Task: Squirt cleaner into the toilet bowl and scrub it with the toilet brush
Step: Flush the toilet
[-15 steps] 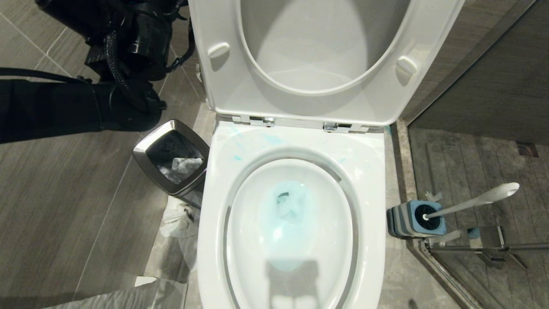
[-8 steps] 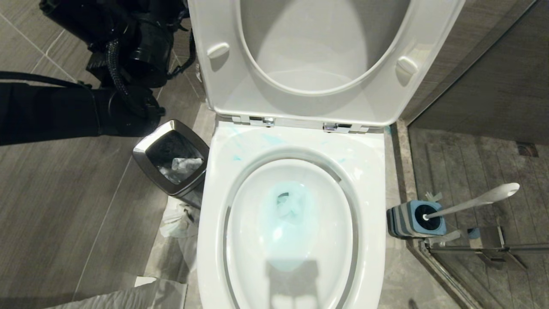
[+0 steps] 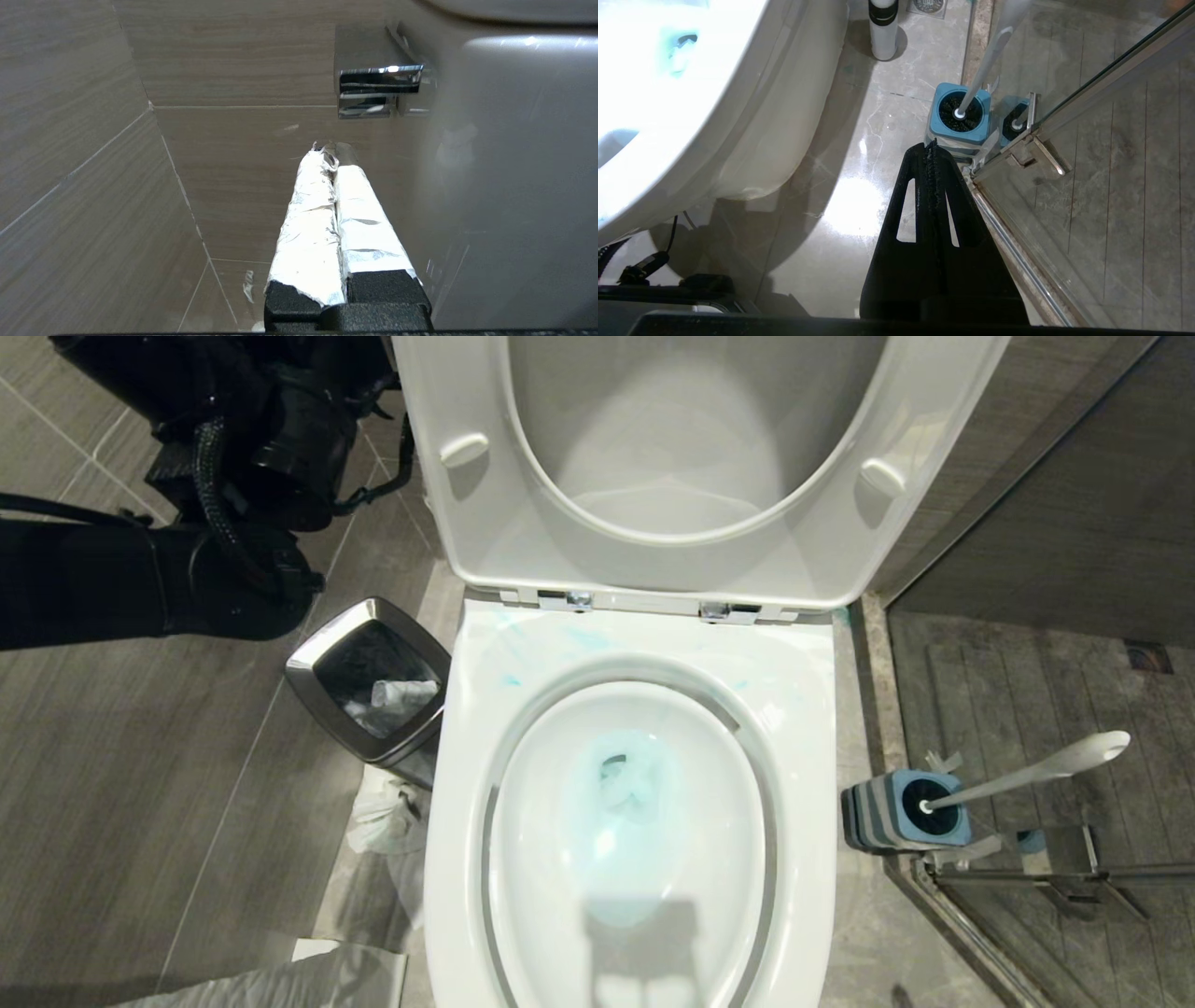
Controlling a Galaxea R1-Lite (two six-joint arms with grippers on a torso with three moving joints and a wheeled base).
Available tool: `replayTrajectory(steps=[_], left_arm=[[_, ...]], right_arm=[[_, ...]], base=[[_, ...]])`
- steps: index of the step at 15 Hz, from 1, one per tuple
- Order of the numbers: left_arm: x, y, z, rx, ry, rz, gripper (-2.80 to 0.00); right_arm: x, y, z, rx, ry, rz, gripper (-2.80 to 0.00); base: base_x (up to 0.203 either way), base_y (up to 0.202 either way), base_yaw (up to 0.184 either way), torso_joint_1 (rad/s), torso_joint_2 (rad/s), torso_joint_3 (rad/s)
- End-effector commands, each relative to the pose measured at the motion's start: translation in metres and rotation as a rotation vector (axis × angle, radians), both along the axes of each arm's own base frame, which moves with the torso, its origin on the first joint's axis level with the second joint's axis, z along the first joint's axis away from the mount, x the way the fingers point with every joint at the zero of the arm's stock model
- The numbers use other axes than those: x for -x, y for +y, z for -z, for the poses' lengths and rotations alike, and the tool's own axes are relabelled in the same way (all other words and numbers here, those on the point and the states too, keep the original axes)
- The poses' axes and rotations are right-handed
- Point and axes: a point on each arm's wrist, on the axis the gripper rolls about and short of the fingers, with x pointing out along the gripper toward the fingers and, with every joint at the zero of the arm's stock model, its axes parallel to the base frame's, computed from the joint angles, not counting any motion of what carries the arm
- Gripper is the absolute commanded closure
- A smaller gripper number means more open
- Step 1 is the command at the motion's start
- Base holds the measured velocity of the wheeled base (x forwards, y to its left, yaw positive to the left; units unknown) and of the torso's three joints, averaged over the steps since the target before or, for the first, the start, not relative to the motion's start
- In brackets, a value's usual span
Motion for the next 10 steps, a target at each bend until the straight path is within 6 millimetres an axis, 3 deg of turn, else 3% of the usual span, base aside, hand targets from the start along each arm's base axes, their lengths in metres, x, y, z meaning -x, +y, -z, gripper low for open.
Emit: replayTrajectory(steps=[1, 10], left_arm=[[0.009, 0.009, -0.011, 0.025, -0.040, -0.019, 0.00], [0.004, 0.051, -0.021, 0.033, -0.074, -0.134, 0.00]], right_arm=[[-0.001, 0.000, 0.003, 0.000, 0.011, 0.000, 0.00], [-0.001, 0.000, 0.003, 0.000, 0.011, 0.001, 0.00]], base=[[0.000, 0.000, 0.000, 0.000, 0.00, 0.000], [0.000, 0.000, 0.000, 0.000, 0.00, 0.000]])
